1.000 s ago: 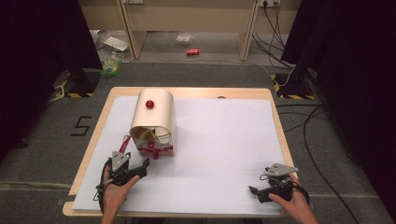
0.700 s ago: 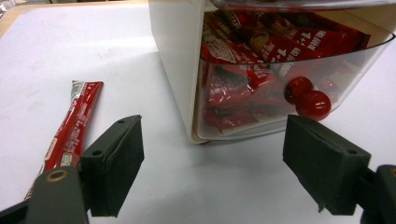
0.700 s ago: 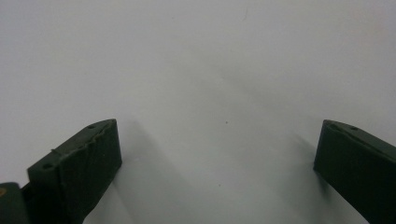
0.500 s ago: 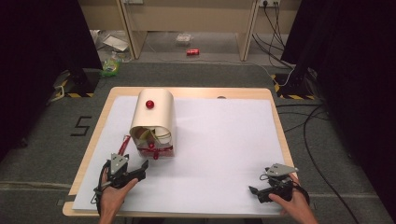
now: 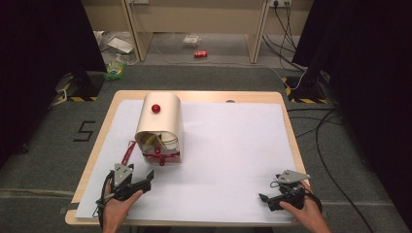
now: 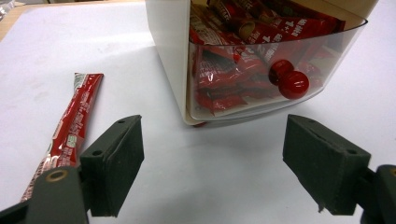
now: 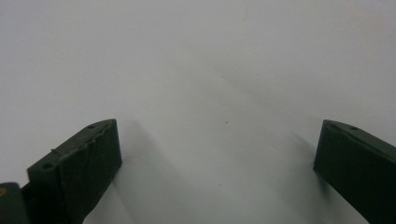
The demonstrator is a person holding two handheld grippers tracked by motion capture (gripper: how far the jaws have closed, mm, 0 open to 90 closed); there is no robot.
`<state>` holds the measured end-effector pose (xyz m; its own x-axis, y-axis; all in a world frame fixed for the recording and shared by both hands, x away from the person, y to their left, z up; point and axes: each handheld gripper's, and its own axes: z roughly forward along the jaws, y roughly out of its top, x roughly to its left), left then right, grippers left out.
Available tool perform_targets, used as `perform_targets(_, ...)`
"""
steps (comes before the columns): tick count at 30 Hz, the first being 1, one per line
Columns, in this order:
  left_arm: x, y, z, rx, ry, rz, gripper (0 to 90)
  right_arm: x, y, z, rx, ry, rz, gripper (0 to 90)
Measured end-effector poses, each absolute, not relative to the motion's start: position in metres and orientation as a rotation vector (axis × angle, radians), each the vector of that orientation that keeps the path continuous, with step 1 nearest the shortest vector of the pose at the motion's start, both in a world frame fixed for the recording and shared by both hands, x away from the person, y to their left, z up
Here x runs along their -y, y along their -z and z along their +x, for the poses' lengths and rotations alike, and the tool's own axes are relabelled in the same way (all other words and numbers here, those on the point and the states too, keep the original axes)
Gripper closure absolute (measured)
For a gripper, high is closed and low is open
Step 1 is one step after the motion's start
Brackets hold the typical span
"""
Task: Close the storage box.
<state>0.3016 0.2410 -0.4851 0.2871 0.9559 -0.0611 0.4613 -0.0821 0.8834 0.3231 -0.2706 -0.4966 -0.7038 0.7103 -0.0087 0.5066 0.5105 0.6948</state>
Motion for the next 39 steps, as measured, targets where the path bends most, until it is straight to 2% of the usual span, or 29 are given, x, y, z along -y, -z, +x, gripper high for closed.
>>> perform_targets(39,-0.229,0.497,0.27,-1.278,-0.68,1.734,19.9,0.27,0.497,0.323,-2.461,-0.99,1.022,1.2)
